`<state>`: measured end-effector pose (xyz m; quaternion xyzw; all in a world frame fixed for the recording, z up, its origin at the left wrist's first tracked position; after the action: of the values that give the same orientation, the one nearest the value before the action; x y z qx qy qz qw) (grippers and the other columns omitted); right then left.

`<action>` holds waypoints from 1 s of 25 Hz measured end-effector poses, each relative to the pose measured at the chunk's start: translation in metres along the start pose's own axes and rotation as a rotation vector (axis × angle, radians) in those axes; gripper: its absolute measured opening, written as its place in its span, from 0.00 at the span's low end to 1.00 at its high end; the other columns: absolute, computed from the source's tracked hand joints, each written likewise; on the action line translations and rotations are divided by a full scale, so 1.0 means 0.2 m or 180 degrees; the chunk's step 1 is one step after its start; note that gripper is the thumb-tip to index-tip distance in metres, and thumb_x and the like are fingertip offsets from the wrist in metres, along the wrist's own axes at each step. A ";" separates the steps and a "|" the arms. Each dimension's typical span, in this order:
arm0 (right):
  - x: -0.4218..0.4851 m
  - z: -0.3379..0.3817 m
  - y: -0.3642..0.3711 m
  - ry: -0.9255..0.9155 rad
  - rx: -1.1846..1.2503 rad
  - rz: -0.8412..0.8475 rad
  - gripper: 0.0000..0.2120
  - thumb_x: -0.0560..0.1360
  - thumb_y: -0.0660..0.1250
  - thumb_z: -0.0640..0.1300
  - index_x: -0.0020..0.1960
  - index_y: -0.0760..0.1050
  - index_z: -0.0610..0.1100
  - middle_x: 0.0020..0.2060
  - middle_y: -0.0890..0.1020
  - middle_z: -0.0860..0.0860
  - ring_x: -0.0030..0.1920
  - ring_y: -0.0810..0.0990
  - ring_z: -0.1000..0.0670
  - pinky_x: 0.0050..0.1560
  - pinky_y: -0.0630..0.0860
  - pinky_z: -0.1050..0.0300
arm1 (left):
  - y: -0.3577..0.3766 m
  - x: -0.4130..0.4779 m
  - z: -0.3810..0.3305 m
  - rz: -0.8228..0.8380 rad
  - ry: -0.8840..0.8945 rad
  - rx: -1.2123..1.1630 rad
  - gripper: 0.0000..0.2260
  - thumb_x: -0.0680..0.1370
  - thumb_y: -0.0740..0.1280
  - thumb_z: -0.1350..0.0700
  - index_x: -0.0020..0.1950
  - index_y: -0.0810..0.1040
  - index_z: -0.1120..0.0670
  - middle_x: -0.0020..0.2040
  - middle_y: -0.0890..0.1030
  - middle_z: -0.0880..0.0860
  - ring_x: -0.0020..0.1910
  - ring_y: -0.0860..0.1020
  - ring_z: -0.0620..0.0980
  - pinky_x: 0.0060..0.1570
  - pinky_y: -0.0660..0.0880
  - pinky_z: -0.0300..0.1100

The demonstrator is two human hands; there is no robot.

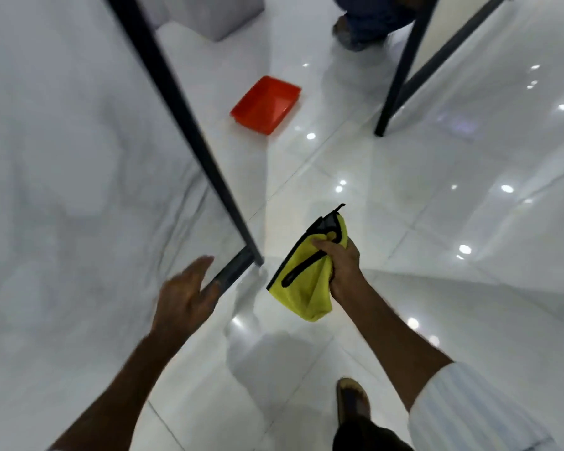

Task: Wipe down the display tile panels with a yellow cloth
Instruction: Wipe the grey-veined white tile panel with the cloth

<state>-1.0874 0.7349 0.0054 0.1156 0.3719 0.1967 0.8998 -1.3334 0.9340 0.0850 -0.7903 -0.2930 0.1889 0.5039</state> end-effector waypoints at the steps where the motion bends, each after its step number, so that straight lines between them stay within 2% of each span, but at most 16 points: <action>1: -0.10 0.22 -0.06 -0.0153 -0.0169 -0.0096 0.16 0.73 0.74 0.29 0.59 0.78 0.38 0.48 0.84 0.41 0.48 0.85 0.41 0.51 0.84 0.44 | -0.06 0.01 -0.14 0.0249 -0.0293 -0.0621 0.32 0.76 0.60 0.35 0.74 0.76 0.52 0.66 0.83 0.53 0.62 0.83 0.58 0.62 0.79 0.61; 3: -0.29 0.72 -0.22 -0.0444 -0.0526 -0.0308 0.22 0.69 0.77 0.34 0.61 0.78 0.42 0.54 0.85 0.41 0.55 0.85 0.38 0.58 0.83 0.39 | -0.26 0.11 -0.53 0.0499 -0.0544 -0.1046 0.36 0.72 0.61 0.31 0.75 0.75 0.49 0.63 0.83 0.47 0.59 0.83 0.50 0.62 0.79 0.57; 5: -0.50 1.17 -0.38 -0.0760 -0.0818 -0.0504 0.25 0.64 0.79 0.41 0.60 0.79 0.50 0.55 0.85 0.46 0.57 0.85 0.41 0.62 0.81 0.37 | -0.45 0.26 -0.95 0.0608 -0.0400 -0.1180 0.37 0.70 0.63 0.33 0.75 0.75 0.51 0.59 0.83 0.46 0.61 0.81 0.50 0.65 0.77 0.57; 8: -0.76 1.70 -0.63 -0.1141 -0.1053 -0.0889 0.27 0.60 0.78 0.48 0.58 0.79 0.57 0.54 0.85 0.53 0.57 0.84 0.47 0.63 0.80 0.39 | -0.58 0.49 -1.57 0.0819 0.0012 -0.1277 0.26 0.77 0.71 0.47 0.73 0.77 0.53 0.57 0.83 0.49 0.60 0.82 0.54 0.67 0.77 0.57; 10: -0.90 1.96 -0.74 -0.1421 -0.1234 -0.1041 0.28 0.59 0.77 0.52 0.59 0.79 0.59 0.54 0.85 0.57 0.57 0.83 0.49 0.64 0.79 0.39 | -0.62 0.62 -1.91 0.0807 0.0311 -0.1434 0.21 0.80 0.73 0.56 0.73 0.77 0.51 0.62 0.83 0.48 0.61 0.82 0.53 0.67 0.77 0.55; 12: -1.08 2.19 -0.86 -0.1746 -0.1421 -0.1270 0.28 0.61 0.75 0.51 0.61 0.79 0.59 0.54 0.85 0.60 0.58 0.83 0.51 0.65 0.78 0.40 | -0.67 0.69 -2.28 0.0864 0.0677 -0.1578 0.21 0.80 0.73 0.56 0.73 0.76 0.47 0.66 0.81 0.45 0.62 0.81 0.49 0.66 0.76 0.52; 16: -1.48 2.50 -1.00 -0.2245 -0.1774 -0.1822 0.26 0.63 0.74 0.50 0.61 0.80 0.61 0.53 0.85 0.62 0.58 0.83 0.53 0.63 0.78 0.40 | -0.76 0.68 -2.87 0.1201 0.1458 -0.1684 0.19 0.81 0.72 0.56 0.72 0.77 0.48 0.64 0.82 0.43 0.62 0.81 0.47 0.66 0.75 0.49; 19: -1.77 2.62 -1.08 -0.2490 -0.1791 -0.2269 0.22 0.65 0.75 0.45 0.57 0.81 0.60 0.48 0.85 0.64 0.54 0.83 0.56 0.60 0.79 0.42 | -0.82 0.68 -3.13 0.1392 0.1907 -0.1853 0.20 0.80 0.73 0.58 0.72 0.78 0.49 0.61 0.83 0.44 0.60 0.81 0.47 0.67 0.76 0.51; 22: -2.08 2.67 -1.15 -0.2681 -0.1712 -0.2780 0.17 0.66 0.77 0.40 0.53 0.82 0.52 0.43 0.84 0.59 0.47 0.83 0.53 0.52 0.80 0.48 | -0.86 0.64 -3.38 0.1611 0.2359 -0.1872 0.19 0.80 0.73 0.58 0.71 0.78 0.49 0.59 0.84 0.47 0.60 0.82 0.49 0.67 0.76 0.53; 25: -2.30 2.70 -1.29 -0.2740 -0.1798 -0.3295 0.12 0.67 0.79 0.36 0.44 0.80 0.46 0.35 0.79 0.56 0.38 0.78 0.53 0.43 0.77 0.52 | -0.86 0.55 -3.69 0.1718 0.2843 -0.1899 0.19 0.80 0.72 0.58 0.71 0.78 0.53 0.55 0.85 0.49 0.59 0.83 0.51 0.67 0.77 0.55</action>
<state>-0.9284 0.2675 0.5773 -0.2444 -0.0728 -0.2285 0.9396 -0.8603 0.5553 0.5517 -0.9470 0.1178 -0.1306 0.2690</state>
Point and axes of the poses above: each hand's wrist, its own x-axis towards the middle knuckle, its own y-axis out of the palm, z = x × y, the point moved 9 cm from there along x, towards the middle knuckle
